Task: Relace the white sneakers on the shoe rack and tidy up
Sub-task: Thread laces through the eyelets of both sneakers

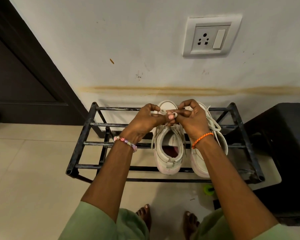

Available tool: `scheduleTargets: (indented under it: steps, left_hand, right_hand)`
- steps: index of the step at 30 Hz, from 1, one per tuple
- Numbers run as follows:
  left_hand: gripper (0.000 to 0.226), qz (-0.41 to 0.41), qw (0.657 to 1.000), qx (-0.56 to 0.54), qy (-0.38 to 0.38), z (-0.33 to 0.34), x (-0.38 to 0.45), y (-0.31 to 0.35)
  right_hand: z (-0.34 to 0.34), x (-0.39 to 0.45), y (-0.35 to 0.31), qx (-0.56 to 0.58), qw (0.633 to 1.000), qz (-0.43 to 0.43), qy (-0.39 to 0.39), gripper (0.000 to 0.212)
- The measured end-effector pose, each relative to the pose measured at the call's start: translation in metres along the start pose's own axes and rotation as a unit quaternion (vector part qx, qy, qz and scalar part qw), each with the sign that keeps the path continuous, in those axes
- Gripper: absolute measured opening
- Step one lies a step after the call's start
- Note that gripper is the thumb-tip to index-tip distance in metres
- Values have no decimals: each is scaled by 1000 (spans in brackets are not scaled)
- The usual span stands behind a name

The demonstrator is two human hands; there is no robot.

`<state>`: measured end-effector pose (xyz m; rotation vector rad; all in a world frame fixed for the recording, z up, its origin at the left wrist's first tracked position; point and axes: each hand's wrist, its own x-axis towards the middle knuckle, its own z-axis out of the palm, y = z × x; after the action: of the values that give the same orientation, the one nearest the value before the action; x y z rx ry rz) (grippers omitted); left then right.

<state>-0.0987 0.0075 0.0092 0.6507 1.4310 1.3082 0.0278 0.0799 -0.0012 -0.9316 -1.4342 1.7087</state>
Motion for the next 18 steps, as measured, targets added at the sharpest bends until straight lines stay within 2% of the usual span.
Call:
scheduleTargets:
  steps: [3,7,9,13,16,18]
  left_hand:
    - [43,9,999,32,-18,-1,0,3]
    - [31,43,994,105,2,-4,1,4]
    - [28,47,990,132,26,-8,4,2]
    - [20,59,974,215,33,-10,6,-2]
    - [23,96,966,239,2,-11,4,-1]
    - [26,127,945,301,11,-11,4,-1]
  right_hand:
    - [-1,0,-1,-9,999,-1,-53,27]
    - [-10,3,-4,-51,993,-10,-104,32]
    - [-13,3,-3,-73,992,-13,-105,31]
    - [-11,3,2,-104,988,-6,-114,14]
    - [-13,7,4,-128,988,-18,-85,17]
    - [-13,10,7,-126,989,-16,-70,19]
